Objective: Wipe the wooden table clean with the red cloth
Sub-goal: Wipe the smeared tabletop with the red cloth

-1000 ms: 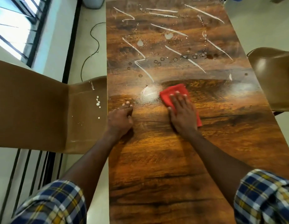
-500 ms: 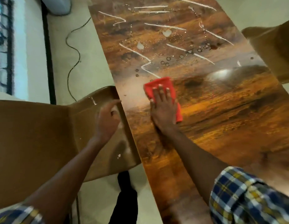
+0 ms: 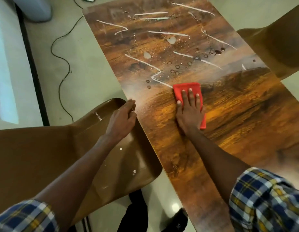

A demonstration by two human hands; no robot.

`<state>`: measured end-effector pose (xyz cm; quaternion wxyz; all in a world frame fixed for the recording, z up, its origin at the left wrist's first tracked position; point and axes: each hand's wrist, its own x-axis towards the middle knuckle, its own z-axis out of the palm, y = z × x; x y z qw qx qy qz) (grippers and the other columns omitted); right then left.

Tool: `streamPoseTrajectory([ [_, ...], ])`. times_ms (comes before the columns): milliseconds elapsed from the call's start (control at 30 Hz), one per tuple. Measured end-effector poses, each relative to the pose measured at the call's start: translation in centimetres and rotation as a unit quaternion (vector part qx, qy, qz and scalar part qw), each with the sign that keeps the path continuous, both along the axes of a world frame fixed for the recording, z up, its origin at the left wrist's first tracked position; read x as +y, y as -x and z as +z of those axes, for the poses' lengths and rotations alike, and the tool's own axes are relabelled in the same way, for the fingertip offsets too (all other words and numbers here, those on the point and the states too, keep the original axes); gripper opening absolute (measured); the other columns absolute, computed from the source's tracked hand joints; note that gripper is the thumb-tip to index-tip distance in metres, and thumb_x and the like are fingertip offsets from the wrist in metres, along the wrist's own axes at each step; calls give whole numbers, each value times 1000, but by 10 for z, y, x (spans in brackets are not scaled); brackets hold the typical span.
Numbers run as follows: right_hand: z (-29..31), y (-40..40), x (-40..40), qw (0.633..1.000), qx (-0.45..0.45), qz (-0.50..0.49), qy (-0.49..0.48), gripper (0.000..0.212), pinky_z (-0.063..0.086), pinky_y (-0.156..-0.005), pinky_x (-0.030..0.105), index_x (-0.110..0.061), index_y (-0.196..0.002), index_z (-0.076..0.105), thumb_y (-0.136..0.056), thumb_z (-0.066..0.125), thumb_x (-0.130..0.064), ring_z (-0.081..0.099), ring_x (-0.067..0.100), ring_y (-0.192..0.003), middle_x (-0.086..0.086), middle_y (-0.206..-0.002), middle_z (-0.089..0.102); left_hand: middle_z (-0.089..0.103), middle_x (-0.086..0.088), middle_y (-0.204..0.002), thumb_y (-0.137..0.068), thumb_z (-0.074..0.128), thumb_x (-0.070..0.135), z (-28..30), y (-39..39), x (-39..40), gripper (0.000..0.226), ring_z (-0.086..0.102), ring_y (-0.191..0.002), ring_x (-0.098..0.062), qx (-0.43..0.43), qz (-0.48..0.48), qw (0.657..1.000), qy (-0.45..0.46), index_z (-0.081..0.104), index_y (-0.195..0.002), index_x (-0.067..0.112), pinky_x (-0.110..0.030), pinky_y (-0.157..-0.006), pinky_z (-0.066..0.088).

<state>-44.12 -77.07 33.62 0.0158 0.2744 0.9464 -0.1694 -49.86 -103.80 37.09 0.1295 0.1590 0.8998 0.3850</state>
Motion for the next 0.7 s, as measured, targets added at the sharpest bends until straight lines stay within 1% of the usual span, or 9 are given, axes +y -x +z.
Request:
streamPoseTrajectory([
  [67, 2, 9, -33, 1000, 0, -22, 11, 61, 7, -127, 65, -38, -169, 7, -112, 19, -55, -3, 26, -164, -8, -178, 1, 65, 6, -131, -106, 46, 14, 0, 3, -4, 51, 64, -101, -3, -17, 19, 999, -35, 47, -157, 16, -15, -90, 48],
  [133, 3, 9, -78, 998, -13, 59, 9, 61, 1, -127, 61, -38, -169, 5, -112, 19, -55, -7, 25, -163, -10, -177, -4, 66, 7, -120, -106, 46, 16, 0, 6, -7, 45, 63, -89, -1, -40, 53, 993, -98, 54, -150, 15, -14, -83, 51],
  [200, 2, 3, -116, 981, -25, 193, 14, 60, -3, -128, 58, -41, -168, 6, -112, 20, -55, -9, 21, -163, -13, -176, -2, 68, 3, -115, -105, 46, 18, 1, 10, -9, 36, 65, -96, -3, -44, 90, 983, -152, 59, -138, 16, -24, -86, 54],
  [267, 2, -2, -129, 961, -16, 276, 24, 58, -3, -128, 58, -44, -167, 8, -111, 21, -56, -7, 18, -163, -17, -176, 0, 67, 4, -116, -107, 46, 18, 3, 12, -8, 31, 62, -101, 8, -49, 111, 980, -156, 58, -136, 16, -13, -88, 47],
  [367, 2, 5, -97, 940, 0, 341, 11, 57, 3, -127, 56, -47, -166, 9, -112, 23, -55, -3, 14, -163, -19, -176, 2, 65, 2, -125, -108, 49, 22, 0, 11, -5, 34, 60, -107, 1, -12, 106, 987, -119, 57, -139, 14, -11, -93, 46],
  [433, 2, 15, -57, 953, -2, 304, -14, 57, 7, -129, 58, -47, -166, 8, -111, 19, -56, -2, 16, -163, -16, -176, 2, 62, 2, -129, -108, 50, 22, -2, 13, -2, 38, 58, -109, -2, -16, 89, 989, -116, 54, -145, 12, 0, -89, 39],
  [500, 3, 28, -13, 985, -11, 173, -17, 58, 8, -128, 61, -45, -167, 3, -111, 14, -57, -4, 21, -163, -13, -177, -2, 61, 4, -130, -109, 49, 25, -4, 17, -2, 43, 57, -109, 1, -17, 65, 993, -100, 50, -151, 13, 0, -91, 36],
  [600, 5, 44, 15, 1000, -16, -22, 0, 61, 8, -126, 67, -41, -169, 5, -111, 16, -57, -2, 27, -164, -9, -178, 0, 62, -4, -141, -111, 43, 26, -6, 24, -7, 47, 58, -119, -9, -14, 15, 999, -49, 44, -156, 12, -21, -98, 44],
  [700, 8, 55, -23, 1000, -28, 1, 4, 63, 1, -126, 67, -37, -169, 3, -111, 16, -57, -6, 29, -163, -7, -178, -4, 71, -2, -112, -107, 39, 18, -5, 31, -10, 42, 65, -91, -16, -9, 44, 997, -59, 60, -143, 11, -37, -80, 55],
])
